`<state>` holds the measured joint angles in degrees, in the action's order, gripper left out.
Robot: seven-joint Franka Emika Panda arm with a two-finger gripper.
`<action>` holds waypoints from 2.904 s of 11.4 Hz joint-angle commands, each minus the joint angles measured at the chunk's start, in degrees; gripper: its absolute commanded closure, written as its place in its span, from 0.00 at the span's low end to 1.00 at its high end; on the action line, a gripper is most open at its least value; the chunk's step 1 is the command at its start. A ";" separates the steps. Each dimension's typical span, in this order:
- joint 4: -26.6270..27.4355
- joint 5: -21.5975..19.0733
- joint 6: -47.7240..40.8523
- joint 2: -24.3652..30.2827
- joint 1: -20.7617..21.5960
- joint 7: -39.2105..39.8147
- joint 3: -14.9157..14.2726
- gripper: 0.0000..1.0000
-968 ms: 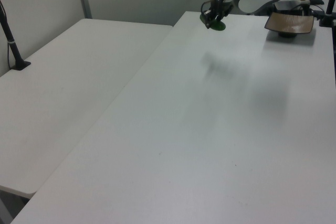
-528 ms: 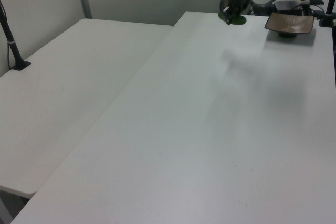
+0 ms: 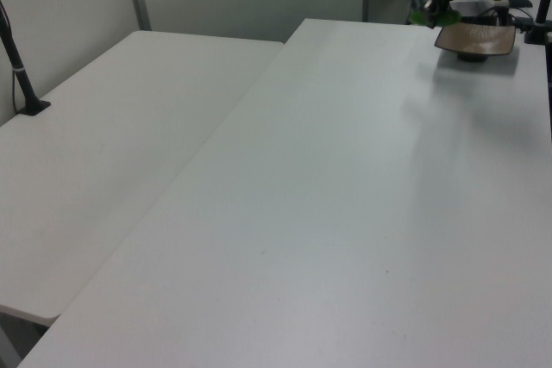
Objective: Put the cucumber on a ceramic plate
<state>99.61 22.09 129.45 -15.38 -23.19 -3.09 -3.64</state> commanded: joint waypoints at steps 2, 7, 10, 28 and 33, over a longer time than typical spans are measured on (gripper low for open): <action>3.30 -3.01 0.10 1.23 -3.52 11.52 -2.16 0.97; 4.45 -2.84 3.06 -1.93 -7.04 13.63 -2.16 0.96; 4.19 -2.84 4.67 -4.30 -7.92 13.46 -2.16 0.81; 2.07 -20.02 -7.87 6.83 -1.17 5.64 -1.54 0.00; 0.33 -25.60 -23.26 13.09 7.79 3.28 -1.46 0.00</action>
<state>100.38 -1.78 111.02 -4.53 -19.72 2.95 -4.70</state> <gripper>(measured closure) 0.000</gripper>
